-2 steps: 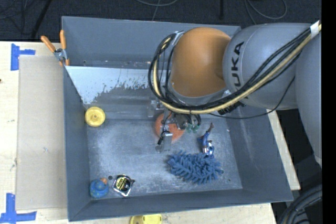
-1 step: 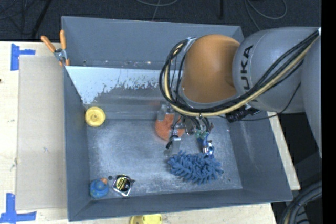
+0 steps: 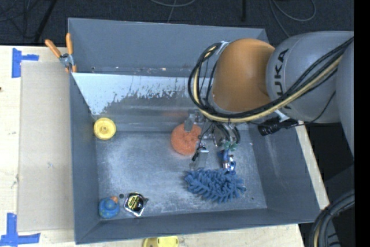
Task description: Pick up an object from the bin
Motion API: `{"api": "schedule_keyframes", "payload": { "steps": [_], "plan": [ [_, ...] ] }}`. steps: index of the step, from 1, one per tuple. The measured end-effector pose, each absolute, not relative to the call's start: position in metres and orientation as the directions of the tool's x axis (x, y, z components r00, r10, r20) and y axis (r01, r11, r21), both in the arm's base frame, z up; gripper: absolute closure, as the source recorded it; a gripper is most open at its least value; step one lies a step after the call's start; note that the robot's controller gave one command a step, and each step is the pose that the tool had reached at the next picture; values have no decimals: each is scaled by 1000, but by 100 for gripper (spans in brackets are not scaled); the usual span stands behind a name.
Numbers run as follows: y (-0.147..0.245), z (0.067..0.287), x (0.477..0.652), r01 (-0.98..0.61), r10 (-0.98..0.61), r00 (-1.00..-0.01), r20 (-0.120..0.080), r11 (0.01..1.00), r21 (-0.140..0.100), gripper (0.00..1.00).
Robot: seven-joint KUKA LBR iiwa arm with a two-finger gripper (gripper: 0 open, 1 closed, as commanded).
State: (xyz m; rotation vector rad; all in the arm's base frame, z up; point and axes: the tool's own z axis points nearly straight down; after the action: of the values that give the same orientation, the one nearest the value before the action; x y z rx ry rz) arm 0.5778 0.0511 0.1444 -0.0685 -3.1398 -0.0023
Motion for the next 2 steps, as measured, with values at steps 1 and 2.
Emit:
{"api": "schedule_keyframes", "payload": {
  "steps": [1, 2],
  "plan": [
    [28, 120, 574, -27, -27, -1000, 0, 1000, -1, 0],
    [30, 102, 602, 58, 58, -998, -1, 998, 1, 0]
  ]
}}
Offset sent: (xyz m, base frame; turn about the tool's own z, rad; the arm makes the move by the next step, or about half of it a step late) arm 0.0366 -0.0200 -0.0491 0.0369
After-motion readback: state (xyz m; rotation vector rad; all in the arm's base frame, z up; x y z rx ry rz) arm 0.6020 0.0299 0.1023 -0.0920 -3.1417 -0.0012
